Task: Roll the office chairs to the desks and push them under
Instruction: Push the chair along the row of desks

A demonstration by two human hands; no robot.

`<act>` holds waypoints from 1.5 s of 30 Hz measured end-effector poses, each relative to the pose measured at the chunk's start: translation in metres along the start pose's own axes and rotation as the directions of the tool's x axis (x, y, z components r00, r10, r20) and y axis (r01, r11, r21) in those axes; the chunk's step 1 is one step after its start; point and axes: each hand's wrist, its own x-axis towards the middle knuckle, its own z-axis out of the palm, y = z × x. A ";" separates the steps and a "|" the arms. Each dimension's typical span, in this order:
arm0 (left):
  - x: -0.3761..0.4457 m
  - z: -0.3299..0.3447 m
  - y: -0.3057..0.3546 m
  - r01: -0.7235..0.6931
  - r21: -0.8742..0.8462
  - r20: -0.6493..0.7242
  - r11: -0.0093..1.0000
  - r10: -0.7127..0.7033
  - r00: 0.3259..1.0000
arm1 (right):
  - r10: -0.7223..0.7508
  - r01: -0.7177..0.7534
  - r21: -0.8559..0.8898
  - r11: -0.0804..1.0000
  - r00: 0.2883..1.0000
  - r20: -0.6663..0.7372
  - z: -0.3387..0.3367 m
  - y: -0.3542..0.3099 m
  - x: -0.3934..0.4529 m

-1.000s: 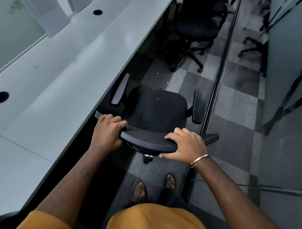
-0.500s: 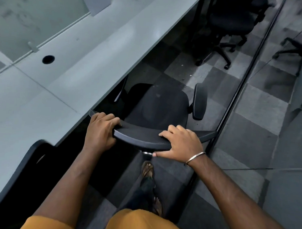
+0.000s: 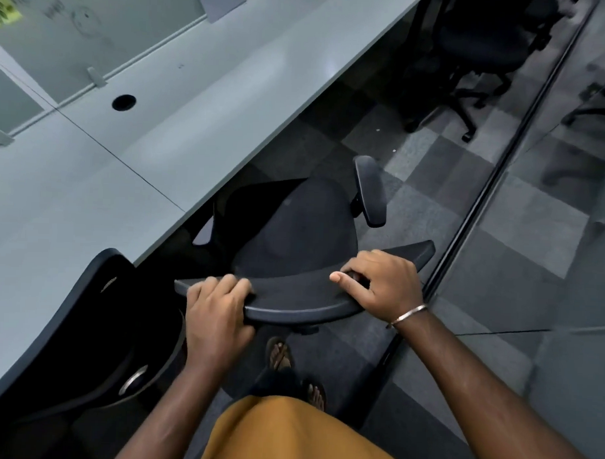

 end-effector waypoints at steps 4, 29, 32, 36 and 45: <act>-0.004 -0.001 0.000 -0.070 0.013 0.014 0.997 0.070 0.997 | -0.053 0.063 0.064 0.996 0.989 -0.140 0.002 0.010 0.001; 0.170 0.014 0.078 -0.170 0.038 0.066 0.985 0.167 0.984 | -0.140 0.153 0.156 0.976 0.986 -0.091 -0.008 0.154 0.226; 0.200 0.017 0.093 -0.039 0.077 0.053 0.996 0.035 0.998 | -0.198 0.203 0.107 0.973 0.978 -0.058 -0.007 0.163 0.275; 0.225 0.017 0.100 0.091 0.088 0.021 0.992 -0.093 0.995 | -0.249 0.249 0.008 0.968 0.968 -0.031 -0.003 0.147 0.301; 0.270 0.016 0.098 0.163 0.116 0.052 0.980 -0.170 0.984 | -0.257 0.267 0.064 0.962 0.958 -0.130 0.018 0.137 0.341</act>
